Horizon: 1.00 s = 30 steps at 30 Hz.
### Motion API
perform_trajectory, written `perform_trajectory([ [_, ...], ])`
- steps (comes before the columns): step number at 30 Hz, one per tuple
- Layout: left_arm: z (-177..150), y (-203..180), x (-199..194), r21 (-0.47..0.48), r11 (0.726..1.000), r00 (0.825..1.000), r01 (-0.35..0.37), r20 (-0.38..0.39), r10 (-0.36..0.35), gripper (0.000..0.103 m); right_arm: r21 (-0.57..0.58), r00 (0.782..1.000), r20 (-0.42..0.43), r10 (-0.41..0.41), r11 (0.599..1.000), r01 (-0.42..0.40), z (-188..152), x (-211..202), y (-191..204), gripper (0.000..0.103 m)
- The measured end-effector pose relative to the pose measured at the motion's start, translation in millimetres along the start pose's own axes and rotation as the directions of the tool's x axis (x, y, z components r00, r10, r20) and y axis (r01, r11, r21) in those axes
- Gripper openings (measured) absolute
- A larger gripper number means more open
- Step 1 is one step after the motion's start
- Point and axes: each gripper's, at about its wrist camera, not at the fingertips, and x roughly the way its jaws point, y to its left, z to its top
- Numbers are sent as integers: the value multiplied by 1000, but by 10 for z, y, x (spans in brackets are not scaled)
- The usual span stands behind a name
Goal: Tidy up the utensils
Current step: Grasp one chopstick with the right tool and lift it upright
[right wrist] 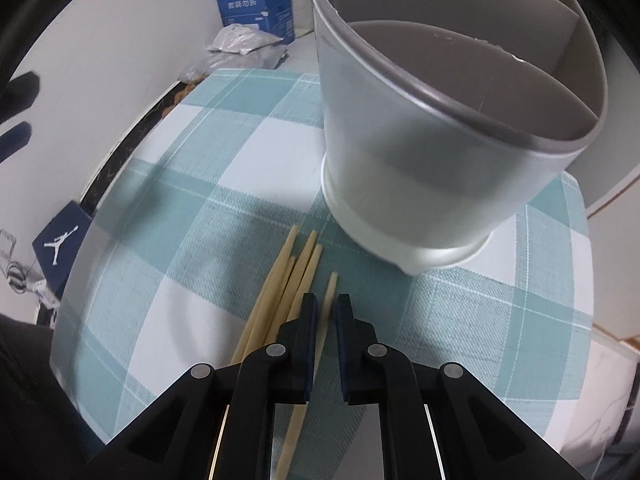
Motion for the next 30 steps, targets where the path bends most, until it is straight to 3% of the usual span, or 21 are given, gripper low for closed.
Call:
perform_trajectory([
  [6,-126,-76,183,39,999,997,7,-82,-4,75,52,998,41,40,998,-42,-79,-118,-79,4],
  [12,-338,-329,345,108,988,971,112,-224,-85,75,170,973,201,110,975,-145,-253,-602,-355,4],
  [19,-682,-684,465,234,961,939,145,-339,-59,75,399,901,382,205,843,-361,-600,-965,-1012,4],
  [24,-794,-759,524,312,946,934,90,-356,29,75,492,878,429,212,760,-424,-774,-968,-1303,4],
  [27,-839,-733,598,311,948,924,66,-379,60,75,509,869,448,210,740,-440,-773,-988,-1385,4],
  [30,-833,-747,607,325,945,926,50,-371,78,76,492,866,466,184,759,-426,-748,-1036,-1392,4],
])
